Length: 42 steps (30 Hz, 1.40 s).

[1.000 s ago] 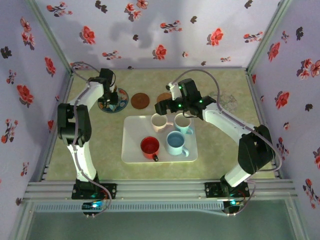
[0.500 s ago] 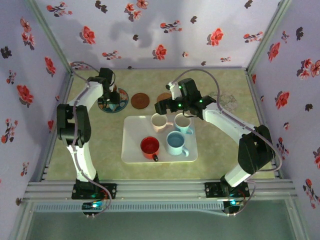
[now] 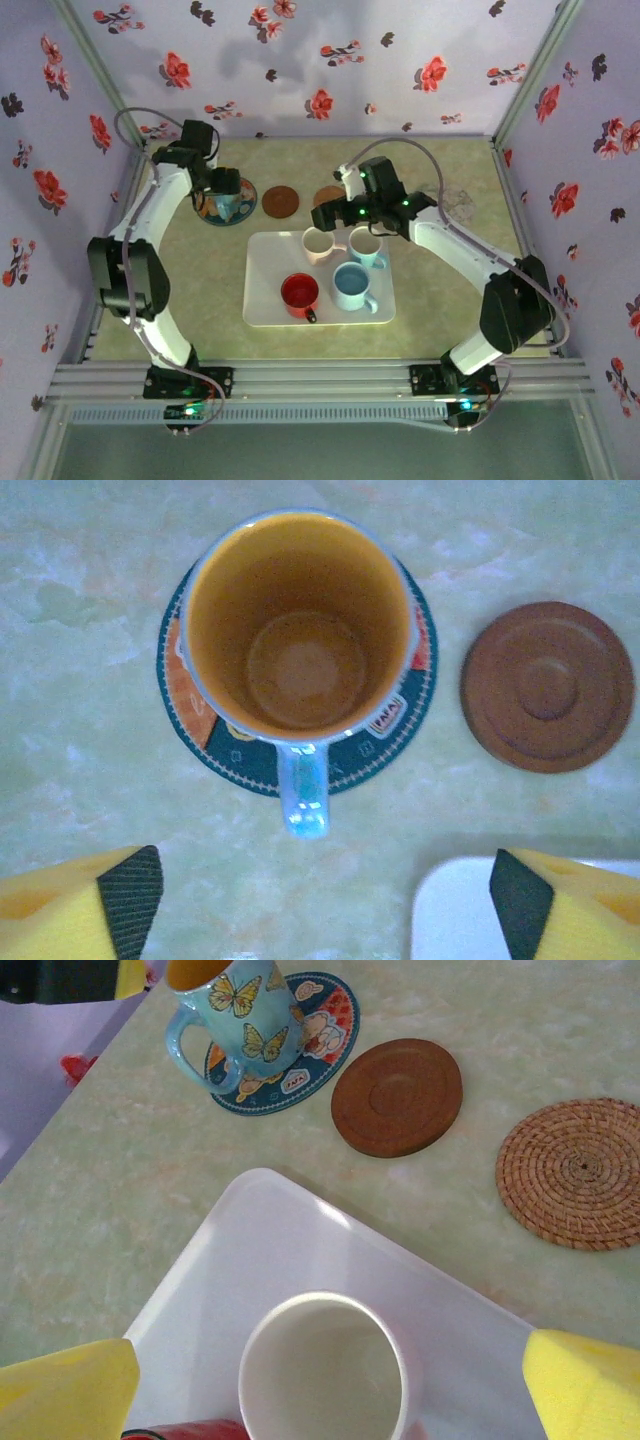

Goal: Place the cup by the coaster

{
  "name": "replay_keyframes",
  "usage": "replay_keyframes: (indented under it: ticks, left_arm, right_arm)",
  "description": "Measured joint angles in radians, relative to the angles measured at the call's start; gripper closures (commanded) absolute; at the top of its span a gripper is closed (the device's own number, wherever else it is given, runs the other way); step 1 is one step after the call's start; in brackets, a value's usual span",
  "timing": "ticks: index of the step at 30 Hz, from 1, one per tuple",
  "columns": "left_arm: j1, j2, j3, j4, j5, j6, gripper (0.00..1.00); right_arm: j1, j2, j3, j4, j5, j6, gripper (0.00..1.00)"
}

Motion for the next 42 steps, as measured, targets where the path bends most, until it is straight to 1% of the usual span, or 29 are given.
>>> replay_keyframes:
  ticks: [6, 11, 15, 24, 29, 34, 37, 39, 42]
  left_arm:
    - [-0.056, -0.097, 0.000, -0.054, 0.012, -0.003, 0.02]
    - [-0.103, -0.193, -0.011, -0.088, 0.012, -0.013, 0.00]
    - [-0.121, -0.270, -0.051, -0.105, 0.013, -0.033, 0.00]
    - [-0.148, -0.424, -0.179, -0.131, 0.016, -0.077, 0.00]
    - [-0.168, -0.522, -0.240, -0.148, 0.043, -0.093, 0.00]
    - [-0.233, -0.597, -0.304, -0.169, 0.076, -0.114, 0.01]
    - [-0.278, -0.642, -0.362, -0.172, 0.091, -0.144, 0.03]
    - [-0.302, -0.678, -0.412, -0.171, 0.102, -0.173, 0.06]
    - [-0.330, -0.739, -0.499, -0.158, 0.128, -0.228, 0.15]
  right_arm:
    - [0.000, -0.072, -0.002, -0.052, -0.003, -0.005, 0.00]
    - [0.001, -0.162, -0.037, -0.100, -0.003, -0.016, 0.00]
    - [0.018, -0.233, -0.071, -0.155, 0.005, -0.030, 0.00]
    - [0.113, -0.383, -0.144, -0.262, 0.072, -0.040, 0.03]
    - [0.190, -0.451, -0.195, -0.290, 0.123, -0.025, 0.04]
    - [0.269, -0.484, -0.234, -0.302, 0.159, -0.002, 0.09]
    - [0.316, -0.499, -0.269, -0.307, 0.182, 0.018, 0.14]
    - [0.340, -0.507, -0.292, -0.311, 0.193, 0.035, 0.20]
    - [0.364, -0.518, -0.323, -0.311, 0.209, 0.063, 0.27]
